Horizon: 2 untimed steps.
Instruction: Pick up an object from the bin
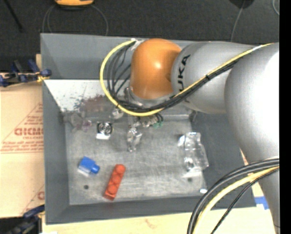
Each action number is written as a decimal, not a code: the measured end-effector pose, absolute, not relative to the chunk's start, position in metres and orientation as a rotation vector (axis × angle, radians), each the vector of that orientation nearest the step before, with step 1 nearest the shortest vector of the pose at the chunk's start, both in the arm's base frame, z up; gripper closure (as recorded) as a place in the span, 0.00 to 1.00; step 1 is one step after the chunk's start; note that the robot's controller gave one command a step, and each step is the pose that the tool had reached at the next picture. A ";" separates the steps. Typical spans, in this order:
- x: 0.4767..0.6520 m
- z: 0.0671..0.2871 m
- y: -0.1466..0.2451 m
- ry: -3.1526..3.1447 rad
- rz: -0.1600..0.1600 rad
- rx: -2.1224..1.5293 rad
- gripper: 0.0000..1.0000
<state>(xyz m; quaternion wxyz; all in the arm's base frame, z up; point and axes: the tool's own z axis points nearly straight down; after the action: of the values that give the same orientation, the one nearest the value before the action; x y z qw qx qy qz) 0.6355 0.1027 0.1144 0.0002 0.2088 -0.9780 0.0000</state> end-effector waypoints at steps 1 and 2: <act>0.655 0.077 0.146 -3.082 -0.005 0.639 0.00; 0.655 0.079 0.144 -3.085 -0.004 0.633 1.00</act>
Offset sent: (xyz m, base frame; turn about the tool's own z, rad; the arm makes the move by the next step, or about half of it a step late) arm 0.0176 0.0419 -0.0370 0.0141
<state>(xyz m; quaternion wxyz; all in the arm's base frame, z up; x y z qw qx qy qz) 0.6550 0.1444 0.0791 -0.0036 0.2009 -0.9796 -0.0014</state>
